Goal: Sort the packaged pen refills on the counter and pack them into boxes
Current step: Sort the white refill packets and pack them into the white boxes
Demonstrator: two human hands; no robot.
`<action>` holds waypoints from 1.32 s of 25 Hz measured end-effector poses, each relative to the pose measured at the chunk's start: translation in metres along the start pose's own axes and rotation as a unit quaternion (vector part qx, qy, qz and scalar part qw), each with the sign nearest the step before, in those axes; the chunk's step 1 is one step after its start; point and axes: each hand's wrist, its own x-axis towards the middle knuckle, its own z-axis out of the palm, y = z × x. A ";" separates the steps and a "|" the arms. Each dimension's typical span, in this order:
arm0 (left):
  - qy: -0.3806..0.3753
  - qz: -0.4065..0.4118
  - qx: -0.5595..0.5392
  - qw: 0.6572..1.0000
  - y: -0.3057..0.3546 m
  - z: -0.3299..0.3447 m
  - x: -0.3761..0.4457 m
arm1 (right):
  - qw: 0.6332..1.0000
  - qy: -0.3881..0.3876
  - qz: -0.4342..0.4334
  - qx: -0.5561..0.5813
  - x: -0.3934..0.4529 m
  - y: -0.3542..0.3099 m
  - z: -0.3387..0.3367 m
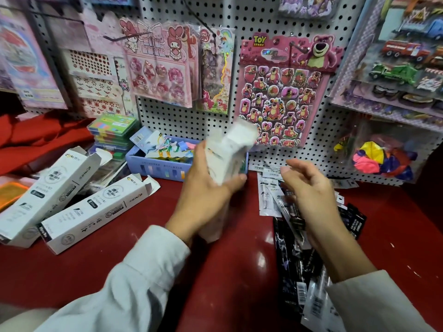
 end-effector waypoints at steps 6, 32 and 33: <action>0.036 -0.094 -0.341 0.935 0.001 -0.009 0.011 | 0.986 -0.164 0.008 0.017 -0.016 -0.002 0.027; -0.161 0.126 -0.166 0.965 0.001 -0.012 -0.012 | 0.958 -0.183 -0.218 0.025 -0.017 -0.022 0.028; -0.169 0.123 -0.183 0.961 0.000 -0.013 -0.011 | 0.957 -0.176 -0.230 0.008 -0.017 -0.021 0.029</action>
